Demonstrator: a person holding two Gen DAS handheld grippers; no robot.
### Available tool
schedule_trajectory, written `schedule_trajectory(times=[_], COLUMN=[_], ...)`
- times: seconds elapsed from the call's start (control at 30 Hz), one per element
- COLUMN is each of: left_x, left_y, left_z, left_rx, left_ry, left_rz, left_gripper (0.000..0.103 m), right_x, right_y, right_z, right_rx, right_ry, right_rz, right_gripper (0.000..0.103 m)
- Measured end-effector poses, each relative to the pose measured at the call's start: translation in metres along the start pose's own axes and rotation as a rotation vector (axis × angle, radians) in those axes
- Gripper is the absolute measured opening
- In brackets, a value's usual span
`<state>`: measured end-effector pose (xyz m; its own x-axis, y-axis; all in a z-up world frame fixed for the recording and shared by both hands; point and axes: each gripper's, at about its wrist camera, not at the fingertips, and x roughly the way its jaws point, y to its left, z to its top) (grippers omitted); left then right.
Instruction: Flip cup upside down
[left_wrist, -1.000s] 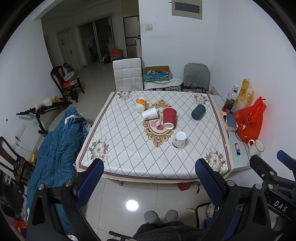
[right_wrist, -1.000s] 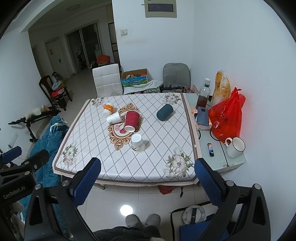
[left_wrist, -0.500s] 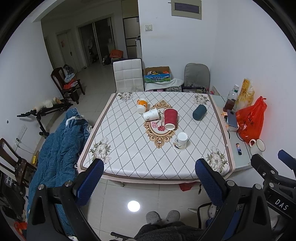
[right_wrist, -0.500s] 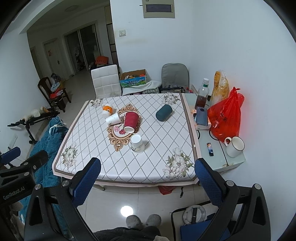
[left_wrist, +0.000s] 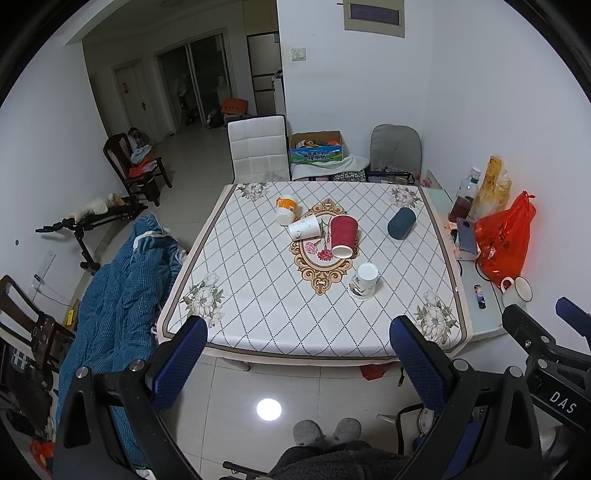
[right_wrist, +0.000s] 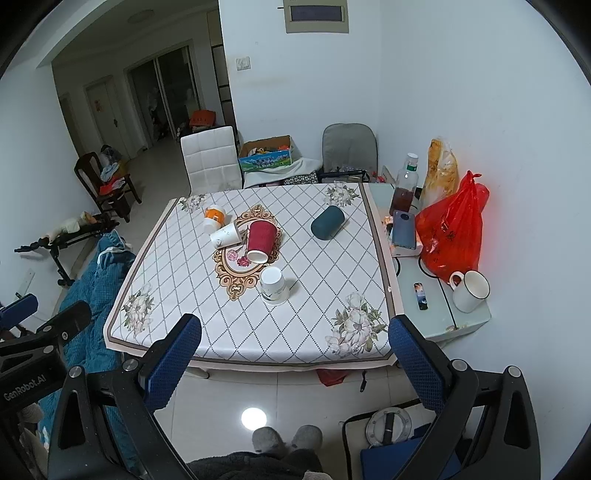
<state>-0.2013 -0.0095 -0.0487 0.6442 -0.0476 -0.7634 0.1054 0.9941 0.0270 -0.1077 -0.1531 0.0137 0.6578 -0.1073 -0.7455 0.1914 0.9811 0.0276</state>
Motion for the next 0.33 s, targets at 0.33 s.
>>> schedule_trajectory(times=[0.33], left_x=[0.0019], left_y=[0.0024], left_z=[-0.0004], left_rx=[0.001], left_ry=[-0.005], left_rz=[0.007], left_gripper=[0.101], right_x=[0.0031], right_y=[0.0019], right_z=[0.0010], right_rx=[-0.003], right_ry=[0.003], right_rz=[0.000], right_gripper=[0.103])
